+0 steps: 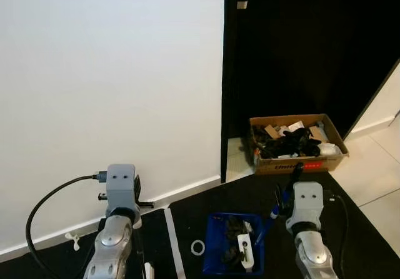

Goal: Sweep floor

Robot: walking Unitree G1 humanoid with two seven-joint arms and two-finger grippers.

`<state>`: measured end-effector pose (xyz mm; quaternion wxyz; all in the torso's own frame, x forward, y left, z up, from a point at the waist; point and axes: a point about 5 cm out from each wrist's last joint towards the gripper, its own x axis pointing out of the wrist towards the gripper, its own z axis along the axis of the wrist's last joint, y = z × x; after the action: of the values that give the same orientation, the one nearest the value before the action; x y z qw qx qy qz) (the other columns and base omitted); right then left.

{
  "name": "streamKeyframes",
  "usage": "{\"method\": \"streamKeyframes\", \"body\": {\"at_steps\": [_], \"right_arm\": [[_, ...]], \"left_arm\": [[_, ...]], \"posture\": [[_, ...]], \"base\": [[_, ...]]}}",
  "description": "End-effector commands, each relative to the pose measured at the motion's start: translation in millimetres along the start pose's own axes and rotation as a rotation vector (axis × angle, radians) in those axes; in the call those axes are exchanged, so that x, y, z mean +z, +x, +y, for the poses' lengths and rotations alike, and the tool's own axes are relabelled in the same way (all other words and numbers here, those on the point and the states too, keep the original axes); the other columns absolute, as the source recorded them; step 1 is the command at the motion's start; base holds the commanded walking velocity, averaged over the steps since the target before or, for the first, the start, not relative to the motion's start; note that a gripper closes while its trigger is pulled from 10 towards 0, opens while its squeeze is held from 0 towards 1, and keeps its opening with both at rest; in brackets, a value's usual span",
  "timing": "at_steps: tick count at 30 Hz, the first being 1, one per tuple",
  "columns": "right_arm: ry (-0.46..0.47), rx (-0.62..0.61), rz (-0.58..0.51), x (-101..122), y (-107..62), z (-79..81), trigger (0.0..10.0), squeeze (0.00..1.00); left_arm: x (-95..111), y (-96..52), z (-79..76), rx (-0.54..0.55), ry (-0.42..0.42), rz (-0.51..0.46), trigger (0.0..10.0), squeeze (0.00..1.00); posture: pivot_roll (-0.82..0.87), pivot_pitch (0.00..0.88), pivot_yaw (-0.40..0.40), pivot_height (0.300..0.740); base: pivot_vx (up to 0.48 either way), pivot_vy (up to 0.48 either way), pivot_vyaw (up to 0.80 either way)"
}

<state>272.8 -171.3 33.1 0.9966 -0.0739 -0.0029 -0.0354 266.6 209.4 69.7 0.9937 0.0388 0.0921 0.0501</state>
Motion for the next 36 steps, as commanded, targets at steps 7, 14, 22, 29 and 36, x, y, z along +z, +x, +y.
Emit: {"method": "streamKeyframes", "body": {"at_steps": [7, 14, 22, 29, 36], "right_arm": [[-0.018, -0.038, 0.006, -1, -5.6, -7.6, 10.0, 0.0], [0.024, 0.023, 0.069, -16, -32.9, 7.1, 10.0, 0.0], [0.024, 0.046, 0.107, -23, -39.9, 13.2, 10.0, 0.0], [0.04, 0.105, 0.114, -23, -40.4, 14.5, 10.0, 0.0], [0.062, 0.15, 0.108, -21, -36.9, 21.0, 10.0, 0.0]], "left_arm": [[-2, 2.1, -1.9, 0.002, 0.015, -0.003, 10.0, 0.0], [7, 7.2, 0.7, 0.022, -0.009, -0.032, 10.0, 0.0], [41, 12.5, 3.7, 0.019, -0.04, -0.143, 10.0, 0.0], [64, 11.0, 10.6, 0.026, -0.053, -0.225, 10.0, 0.0], [63, 6.1, 5.8, 0.053, -0.038, -0.24, 10.0, 0.0]], "posture": [[0.04, 0.124, 0.038, 0.74], [0.03, 0.11, 0.03, 0.74], [0.03, 0.084, 0.024, 0.74], [0.02, 0.057, 0.031, 0.74], [0.01, 0.052, 0.043, 0.74]], "base": [[0.0, 0.0, 0.0], [0.0, 0.0, 0.0], [0.0, 0.0, 0.0], [0.0, 0.0, 0.0], [0.0, 0.0, 0.0]]}}
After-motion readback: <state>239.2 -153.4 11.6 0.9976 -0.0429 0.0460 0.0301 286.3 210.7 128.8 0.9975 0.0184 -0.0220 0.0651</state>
